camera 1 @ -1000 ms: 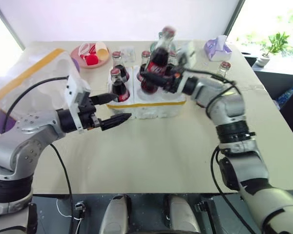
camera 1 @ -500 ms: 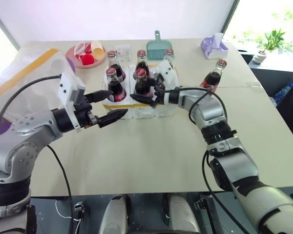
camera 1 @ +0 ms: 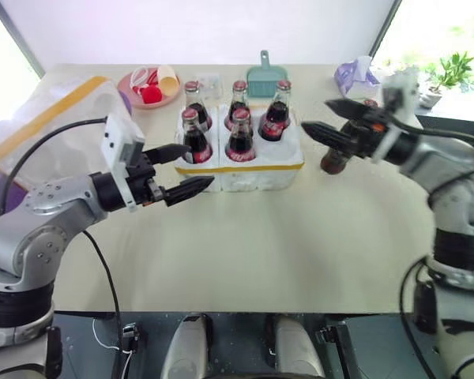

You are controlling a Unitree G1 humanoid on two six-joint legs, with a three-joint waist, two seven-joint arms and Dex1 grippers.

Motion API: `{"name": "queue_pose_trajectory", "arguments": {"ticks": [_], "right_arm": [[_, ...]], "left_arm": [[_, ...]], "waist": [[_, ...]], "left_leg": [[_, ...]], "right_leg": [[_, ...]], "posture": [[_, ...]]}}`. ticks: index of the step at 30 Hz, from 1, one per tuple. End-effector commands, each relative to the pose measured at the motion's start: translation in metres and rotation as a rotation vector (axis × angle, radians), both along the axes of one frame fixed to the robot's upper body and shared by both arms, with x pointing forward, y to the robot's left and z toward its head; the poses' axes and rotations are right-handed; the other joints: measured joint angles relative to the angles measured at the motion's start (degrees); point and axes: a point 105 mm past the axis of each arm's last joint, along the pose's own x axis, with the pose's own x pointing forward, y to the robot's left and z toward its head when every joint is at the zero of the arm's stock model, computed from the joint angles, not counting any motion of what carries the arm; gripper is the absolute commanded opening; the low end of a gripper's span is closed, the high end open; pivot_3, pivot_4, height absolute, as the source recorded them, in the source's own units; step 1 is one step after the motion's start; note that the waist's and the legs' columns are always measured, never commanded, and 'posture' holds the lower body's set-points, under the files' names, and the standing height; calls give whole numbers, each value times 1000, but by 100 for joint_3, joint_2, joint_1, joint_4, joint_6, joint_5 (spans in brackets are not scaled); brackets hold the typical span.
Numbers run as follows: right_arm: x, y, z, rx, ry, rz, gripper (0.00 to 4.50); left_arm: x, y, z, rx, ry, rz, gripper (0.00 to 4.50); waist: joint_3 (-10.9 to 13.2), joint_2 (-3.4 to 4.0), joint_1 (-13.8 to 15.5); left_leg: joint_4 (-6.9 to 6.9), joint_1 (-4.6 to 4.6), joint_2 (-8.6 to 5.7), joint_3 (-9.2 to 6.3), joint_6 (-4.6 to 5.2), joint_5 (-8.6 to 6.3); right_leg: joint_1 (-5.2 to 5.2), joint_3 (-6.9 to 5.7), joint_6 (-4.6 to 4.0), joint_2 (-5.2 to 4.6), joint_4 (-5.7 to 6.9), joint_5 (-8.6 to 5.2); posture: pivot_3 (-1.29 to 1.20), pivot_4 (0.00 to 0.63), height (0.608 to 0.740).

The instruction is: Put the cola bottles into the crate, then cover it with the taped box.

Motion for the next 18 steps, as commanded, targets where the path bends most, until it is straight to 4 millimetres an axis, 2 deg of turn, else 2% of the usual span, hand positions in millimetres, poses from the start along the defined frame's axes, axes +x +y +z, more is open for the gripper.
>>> {"name": "queue_pose_trajectory", "arguments": {"ticks": [1, 9, 18], "right_arm": [[-8, -25, 9, -16, -48, -111, 4439], [15, -59, -9, 26, -27, -335, 4439], [44, -58, -45, 35, 19, -356, 4439]], "left_arm": [[0, -4, 9, -9, -36, -28, 4500], [2, -9, 13, -3, -50, -55, 4500], [0, -6, 14, 11, -60, -42, 4500]], "waist": [[0, 0, -13], [0, 0, -38], [0, 1, -40]], "left_leg": [[2, 0, 0, 0, 0, 0], [2, 1, 0, 0, 1, 0], [3, 1, 0, 0, 1, 1]], "right_leg": [[0, 0, 0, 0, 0, 0], [0, 1, 0, 1, 1, 0], [1, 1, 0, 1, 0, 1]], "posture": [[0, 150, 736], [0, 150, 736], [0, 150, 736]]}}
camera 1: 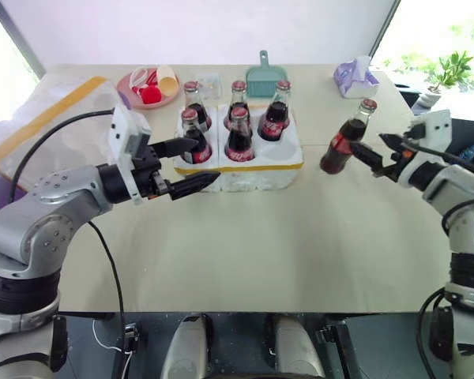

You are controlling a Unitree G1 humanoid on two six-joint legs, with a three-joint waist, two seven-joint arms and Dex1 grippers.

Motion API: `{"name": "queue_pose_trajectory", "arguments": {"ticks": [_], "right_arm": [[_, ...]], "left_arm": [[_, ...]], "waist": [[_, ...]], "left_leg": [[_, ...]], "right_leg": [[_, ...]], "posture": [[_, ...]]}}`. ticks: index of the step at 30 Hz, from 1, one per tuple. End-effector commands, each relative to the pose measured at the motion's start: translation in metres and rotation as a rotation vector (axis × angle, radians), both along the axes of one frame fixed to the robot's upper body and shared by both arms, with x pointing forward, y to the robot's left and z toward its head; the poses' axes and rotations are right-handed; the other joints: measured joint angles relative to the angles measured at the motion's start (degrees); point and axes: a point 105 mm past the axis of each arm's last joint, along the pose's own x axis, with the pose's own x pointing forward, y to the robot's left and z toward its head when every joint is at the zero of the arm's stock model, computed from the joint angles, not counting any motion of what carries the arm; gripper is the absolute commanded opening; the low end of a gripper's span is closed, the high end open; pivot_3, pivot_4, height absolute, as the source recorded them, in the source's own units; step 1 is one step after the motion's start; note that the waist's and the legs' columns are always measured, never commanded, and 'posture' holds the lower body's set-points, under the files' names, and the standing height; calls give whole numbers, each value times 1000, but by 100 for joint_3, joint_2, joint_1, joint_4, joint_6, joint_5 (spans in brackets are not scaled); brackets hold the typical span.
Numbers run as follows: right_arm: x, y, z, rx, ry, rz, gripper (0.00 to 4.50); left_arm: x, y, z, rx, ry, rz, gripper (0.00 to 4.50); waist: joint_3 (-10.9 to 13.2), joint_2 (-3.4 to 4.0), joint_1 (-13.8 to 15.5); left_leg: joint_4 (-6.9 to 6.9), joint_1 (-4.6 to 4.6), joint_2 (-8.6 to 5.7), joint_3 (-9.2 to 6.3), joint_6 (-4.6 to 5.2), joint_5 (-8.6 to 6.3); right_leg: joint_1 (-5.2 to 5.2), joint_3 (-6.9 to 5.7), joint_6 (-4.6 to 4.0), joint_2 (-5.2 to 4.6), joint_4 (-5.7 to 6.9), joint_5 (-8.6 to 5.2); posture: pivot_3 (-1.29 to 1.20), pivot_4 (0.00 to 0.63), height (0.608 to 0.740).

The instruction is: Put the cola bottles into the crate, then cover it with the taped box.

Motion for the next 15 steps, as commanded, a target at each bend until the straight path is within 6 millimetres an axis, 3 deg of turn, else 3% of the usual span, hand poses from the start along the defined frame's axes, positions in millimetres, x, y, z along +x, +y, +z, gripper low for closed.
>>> {"name": "queue_pose_trajectory", "arguments": {"ticks": [1, 12, 15], "right_arm": [[16, 2, 5, 5, -50, -12, 4439], [59, 19, -13, 56, -23, 0, 4439], [62, 24, -10, 59, -41, 25, 3574]], "left_arm": [[-5, 0, 8, 8, -47, -3, 4500], [-2, -3, 8, 5, -51, -2, 4500], [-2, -2, 8, 8, -52, 0, 4500]], "waist": [[0, 0, -10], [0, 1, -105], [0, 1, -100]], "left_leg": [[0, 0, 0, 0, 0, 0], [-3, -1, 0, -1, -1, 0], [-3, -1, 0, 0, -1, 1]], "right_leg": [[0, 0, 0, 0, 0, 0], [0, -1, 0, 0, -2, 0], [0, 0, 0, 0, -2, 0]], "posture": [[0, 150, 736], [0, 150, 736], [0, 150, 736]]}}
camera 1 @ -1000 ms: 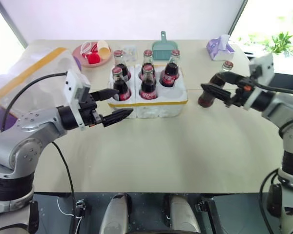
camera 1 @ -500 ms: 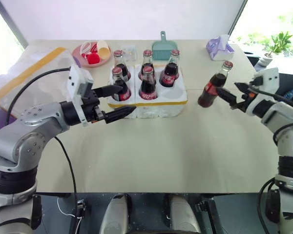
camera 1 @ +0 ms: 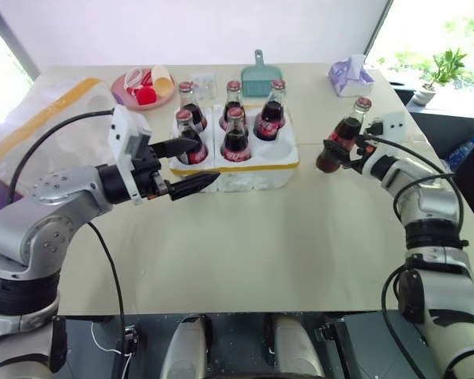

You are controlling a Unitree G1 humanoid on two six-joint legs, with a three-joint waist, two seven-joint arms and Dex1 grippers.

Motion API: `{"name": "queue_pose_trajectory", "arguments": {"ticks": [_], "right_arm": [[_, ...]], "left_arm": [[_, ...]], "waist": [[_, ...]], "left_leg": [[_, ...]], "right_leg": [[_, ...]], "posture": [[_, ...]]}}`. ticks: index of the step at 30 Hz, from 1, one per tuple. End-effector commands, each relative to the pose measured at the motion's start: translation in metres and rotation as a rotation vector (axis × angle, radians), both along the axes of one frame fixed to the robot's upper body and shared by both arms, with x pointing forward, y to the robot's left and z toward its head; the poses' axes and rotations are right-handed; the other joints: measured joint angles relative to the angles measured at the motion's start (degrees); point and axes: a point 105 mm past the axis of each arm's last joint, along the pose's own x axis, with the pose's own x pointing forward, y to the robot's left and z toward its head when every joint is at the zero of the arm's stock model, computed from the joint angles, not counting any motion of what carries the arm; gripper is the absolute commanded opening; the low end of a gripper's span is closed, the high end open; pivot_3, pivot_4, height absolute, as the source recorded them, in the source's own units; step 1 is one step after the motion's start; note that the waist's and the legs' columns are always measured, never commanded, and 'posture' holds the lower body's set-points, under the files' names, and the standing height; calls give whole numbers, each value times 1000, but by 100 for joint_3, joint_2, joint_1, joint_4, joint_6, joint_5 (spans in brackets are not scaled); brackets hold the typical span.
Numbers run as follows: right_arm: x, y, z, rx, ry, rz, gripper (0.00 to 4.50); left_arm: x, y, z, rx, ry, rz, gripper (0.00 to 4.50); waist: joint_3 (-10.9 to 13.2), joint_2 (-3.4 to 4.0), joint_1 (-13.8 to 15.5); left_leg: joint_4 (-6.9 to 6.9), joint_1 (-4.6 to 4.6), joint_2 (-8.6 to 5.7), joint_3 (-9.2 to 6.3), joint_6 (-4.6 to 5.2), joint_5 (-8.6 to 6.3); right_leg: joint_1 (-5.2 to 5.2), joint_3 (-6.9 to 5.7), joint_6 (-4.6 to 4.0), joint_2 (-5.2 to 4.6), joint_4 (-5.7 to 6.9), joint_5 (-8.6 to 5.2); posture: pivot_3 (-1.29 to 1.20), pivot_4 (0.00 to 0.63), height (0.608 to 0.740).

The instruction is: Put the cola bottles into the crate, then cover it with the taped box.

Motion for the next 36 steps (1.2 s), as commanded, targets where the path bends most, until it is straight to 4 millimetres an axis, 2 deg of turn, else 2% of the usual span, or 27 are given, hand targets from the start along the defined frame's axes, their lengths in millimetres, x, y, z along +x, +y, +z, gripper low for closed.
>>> {"name": "queue_pose_trajectory", "arguments": {"ticks": [1, 2, 5, 8, 10, 12, 14, 17, 20, 26, 32, 36], "right_arm": [[3, 3, 22, -13, -89, 28, 3142], [1, 7, 30, -19, -122, 53, 2825], [-12, 22, 66, 10, -246, 161, 2856], [-34, 45, 106, 48, -377, 297, 2856], [-48, 63, 125, 82, -432, 384, 2856], [-61, 80, 138, 84, -474, 462, 2856], [-68, 91, 143, 78, -484, 510, 2856], [-69, 107, 139, 63, -439, 562, 2856], [-66, 118, 126, 1, -413, 585, 2856], [-45, 114, 91, -31, -334, 520, 2856], [-35, 129, 58, -75, -237, 568, 2856], [-17, 134, 37, -148, -140, 548, 2856]], "left_arm": [[-2, -1, 8, 4, -46, -6, 4500], [-2, -1, 9, 4, -46, -3, 4500], [-3, 2, 9, 5, -47, 6, 4500], [-4, 4, 8, 7, -44, 16, 4500], [-4, 5, 7, 4, -43, 20, 4500], [-3, 4, 7, 2, -42, 20, 4500], [-3, 3, 6, 0, -42, 20, 4500], [-2, 1, 7, -5, -44, 17, 4500], [-1, 0, 7, -8, -48, 17, 4500], [-3, 2, 8, 0, -56, 26, 4500], [-5, 8, 7, 11, -56, 44, 4500], [-4, 8, 6, 15, -59, 50, 4500]], "waist": [[0, 0, 11], [0, 0, 12], [4, 7, -1], [12, 21, -22], [13, 22, -27], [13, 22, -20], [12, 20, 1], [10, 16, 32], [9, 15, 32], [10, 15, 15], [5, 8, -6], [5, 7, -38]], "left_leg": [[0, 0, 0, 0, 0, 0], [0, 0, 0, 0, 0, 0], [0, -1, 0, 1, 0, 0], [-5, -4, 0, 1, 0, 0], [-6, -3, 1, 1, 0, 0], [-7, -2, 2, 1, 0, 0], [-6, -2, 2, 1, 0, 0], [0, -3, 1, 0, 0, 0], [4, -4, -1, 1, 0, 0], [1, -4, -1, 0, 0, 0], [1, -1, 1, 0, 0, 0], [2, -1, 0, 1, 0, 0]], "right_leg": [[0, 0, 0, 0, 0, 0], [0, 0, 0, 0, 0, 0], [-1, 1, 0, -1, -1, 0], [-9, 1, 0, 0, 1, 0], [-11, 2, 0, 0, 2, 0], [-12, 1, 0, 0, 4, 0], [-10, 0, 0, 0, 4, 0], [-5, 0, 0, 0, 4, 0], [-3, 1, 0, -1, 4, 0], [-5, 0, 0, -1, 3, 0], [-5, 1, 0, 0, 5, 0], [-5, 1, 0, 0, 6, 0]], "posture": [[0, 150, 736], [0, 150, 736], [0, 150, 736], [0, 150, 736], [0, 150, 736], [0, 150, 736], [0, 150, 736], [0, 150, 736], [0, 150, 736], [0, 150, 736], [0, 150, 736], [0, 150, 736]]}}
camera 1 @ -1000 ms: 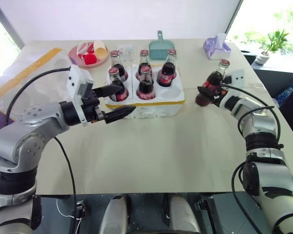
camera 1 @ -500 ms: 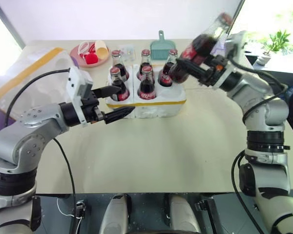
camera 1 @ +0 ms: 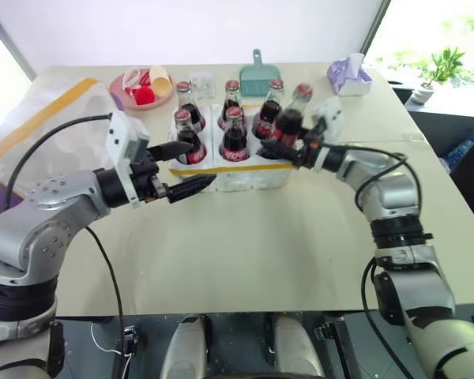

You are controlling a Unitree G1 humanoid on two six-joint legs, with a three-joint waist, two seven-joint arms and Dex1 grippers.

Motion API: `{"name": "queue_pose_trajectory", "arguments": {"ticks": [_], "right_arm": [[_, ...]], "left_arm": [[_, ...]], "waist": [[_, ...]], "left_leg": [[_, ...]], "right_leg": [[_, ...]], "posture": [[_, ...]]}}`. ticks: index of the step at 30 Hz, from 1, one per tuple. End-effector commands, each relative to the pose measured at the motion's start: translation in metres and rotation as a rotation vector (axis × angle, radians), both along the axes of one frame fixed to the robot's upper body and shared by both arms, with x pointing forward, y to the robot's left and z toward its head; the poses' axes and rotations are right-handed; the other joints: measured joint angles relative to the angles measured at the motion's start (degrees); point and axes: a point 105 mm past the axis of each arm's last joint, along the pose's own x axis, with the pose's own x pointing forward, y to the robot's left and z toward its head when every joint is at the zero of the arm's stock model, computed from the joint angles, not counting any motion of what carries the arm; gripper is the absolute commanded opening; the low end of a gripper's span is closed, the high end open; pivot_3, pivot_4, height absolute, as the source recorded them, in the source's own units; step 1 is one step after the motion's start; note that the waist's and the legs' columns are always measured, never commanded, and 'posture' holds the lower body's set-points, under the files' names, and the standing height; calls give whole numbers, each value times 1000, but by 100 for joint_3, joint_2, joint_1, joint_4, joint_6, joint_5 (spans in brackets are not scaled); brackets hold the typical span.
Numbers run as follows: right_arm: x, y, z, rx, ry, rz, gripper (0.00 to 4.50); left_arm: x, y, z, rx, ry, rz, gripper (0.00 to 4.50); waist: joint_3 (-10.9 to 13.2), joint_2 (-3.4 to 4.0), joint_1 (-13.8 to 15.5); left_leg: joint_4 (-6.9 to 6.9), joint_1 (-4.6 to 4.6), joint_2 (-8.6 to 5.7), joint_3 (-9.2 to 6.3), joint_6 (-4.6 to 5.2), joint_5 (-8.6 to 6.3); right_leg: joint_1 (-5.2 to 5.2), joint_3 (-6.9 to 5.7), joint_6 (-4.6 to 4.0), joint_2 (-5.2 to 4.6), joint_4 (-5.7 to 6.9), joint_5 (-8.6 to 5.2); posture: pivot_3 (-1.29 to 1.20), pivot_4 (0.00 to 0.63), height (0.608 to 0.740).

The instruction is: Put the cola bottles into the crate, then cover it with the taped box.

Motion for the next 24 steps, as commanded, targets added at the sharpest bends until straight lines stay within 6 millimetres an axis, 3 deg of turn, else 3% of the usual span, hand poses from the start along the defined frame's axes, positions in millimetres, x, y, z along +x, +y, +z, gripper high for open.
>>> {"name": "queue_pose_trajectory", "arguments": {"ticks": [1, 3, 5, 8, 13, 16, 19, 21, 24], "right_arm": [[11, 7, 9, -60, -28, 0, 2856], [14, 8, 4, -101, 5, 2, 3922], [13, 8, 5, -139, 9, 27, 4450], [3, 7, 22, -133, -8, 97, 4450], [-19, -14, 63, -88, -38, 162, 4450], [-42, -43, 101, -104, -92, 192, 4450], [-68, -65, 121, -146, -112, 253, 4450], [-82, -72, 128, -175, -127, 288, 4450], [-97, -76, 147, -184, -171, 318, 4450]], "left_arm": [[-4, 1, 13, 0, -69, 4, 4500], [-4, 2, 12, 2, -69, 7, 4500], [-5, 5, 11, 12, -65, 16, 4500], [-7, 16, 11, 42, -58, 46, 4500], [-17, 48, 14, 136, -47, 122, 4500], [-34, 93, 33, 258, -26, 207, 4500], [-59, 135, 56, 339, 52, 275, 4500], [-75, 156, 69, 373, 108, 304, 4500], [-90, 211, 79, 508, 165, 461, 4500]], "waist": [[-3, -5, -40], [-4, -6, -46], [-4, -7, -62], [-4, -6, -60], [-2, -3, 20], [5, -5, 17], [9, -3, 24], [9, -3, -10], [7, 3, -63]], "left_leg": [[1, 4, 1, 3, 0, 0], [1, 10, 3, 1, -2, 1], [1, 21, 4, 2, -2, 1], [0, 34, 5, 2, -2, 1], [-7, 1, 5, 1, -2, 1], [-7, -9, 4, 1, -2, 1], [-15, -11, 4, 4, -1, 0], [-20, -5, 5, 6, -1, -1], [-32, 10, 8, 17, -2, -2]], "right_leg": [[1, 3, -3, 0, 0, 3], [5, 2, -5, 3, 3, 4], [11, 3, -5, 4, 9, 4], [24, 4, -6, 5, 11, 4], [-6, 1, -6, 4, 3, 3], [-10, -1, -6, 2, -9, 3], [-15, -5, -8, 2, -14, 2], [-13, -6, -8, 3, -20, 0], [-12, -4, -10, 3, -18, -2]], "posture": [[0, 150, 736], [0, 150, 736], [0, 150, 736], [0, 150, 736], [0, 150, 736], [0, 150, 736], [0, 150, 736], [0, 150, 736], [0, 150, 736]]}}
